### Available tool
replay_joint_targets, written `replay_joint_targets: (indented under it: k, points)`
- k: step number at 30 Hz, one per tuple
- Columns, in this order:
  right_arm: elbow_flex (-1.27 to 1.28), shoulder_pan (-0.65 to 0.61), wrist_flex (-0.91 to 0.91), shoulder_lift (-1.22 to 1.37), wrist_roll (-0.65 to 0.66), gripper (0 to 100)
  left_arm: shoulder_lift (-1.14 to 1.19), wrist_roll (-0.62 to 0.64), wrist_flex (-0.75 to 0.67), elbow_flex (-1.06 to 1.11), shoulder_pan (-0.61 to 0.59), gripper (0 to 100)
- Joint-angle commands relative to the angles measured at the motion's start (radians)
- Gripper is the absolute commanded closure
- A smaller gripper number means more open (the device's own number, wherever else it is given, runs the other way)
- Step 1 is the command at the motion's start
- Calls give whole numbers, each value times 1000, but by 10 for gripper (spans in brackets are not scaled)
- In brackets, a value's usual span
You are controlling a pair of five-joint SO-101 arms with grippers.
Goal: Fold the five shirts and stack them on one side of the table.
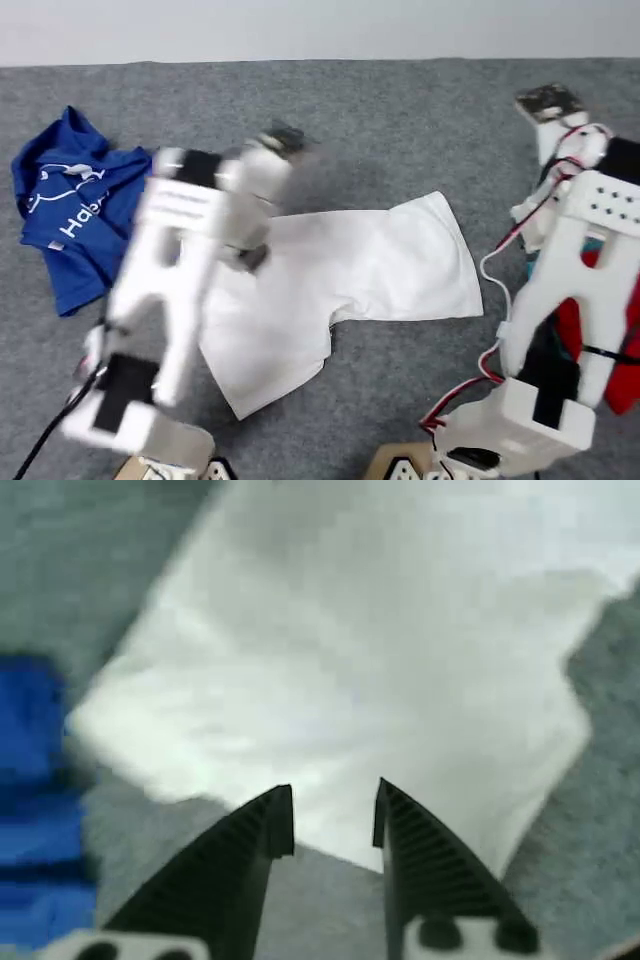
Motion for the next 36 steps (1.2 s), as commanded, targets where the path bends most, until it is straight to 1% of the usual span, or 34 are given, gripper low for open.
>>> replay_joint_targets:
  k: [1,4,8,12,15,17,19,22,27,30,32,36]
  points:
    - [-11,-104,38,-30,54,666,-176,9,23,-33,-264,886]
    - [-6,-216,41,-70,97,666,-252,8,21,-28,-457,904]
    - [60,-366,42,-153,106,665,-276,8,21,-27,-666,904]
    - [284,-533,41,-295,138,664,-273,8,5,-24,-841,904]
    - [460,-680,25,-404,140,664,-273,8,-55,21,-956,904]
    - [568,-766,-19,-461,138,664,-273,8,-109,76,-1010,904]
    - [671,-843,-85,-507,141,664,-273,8,-157,134,-1039,903]
    - [813,-949,-180,-552,141,663,-273,9,-226,223,-1049,903]
    - [976,-1099,-306,-591,153,656,-273,12,-281,303,-1051,903]
    - [1062,-1145,-414,-591,186,620,-273,12,-295,332,-1053,904]
    - [1120,-1164,-499,-590,195,617,-275,14,-299,348,-1053,904]
    - [1227,-1184,-642,-590,264,617,-278,17,-299,361,-1071,905]
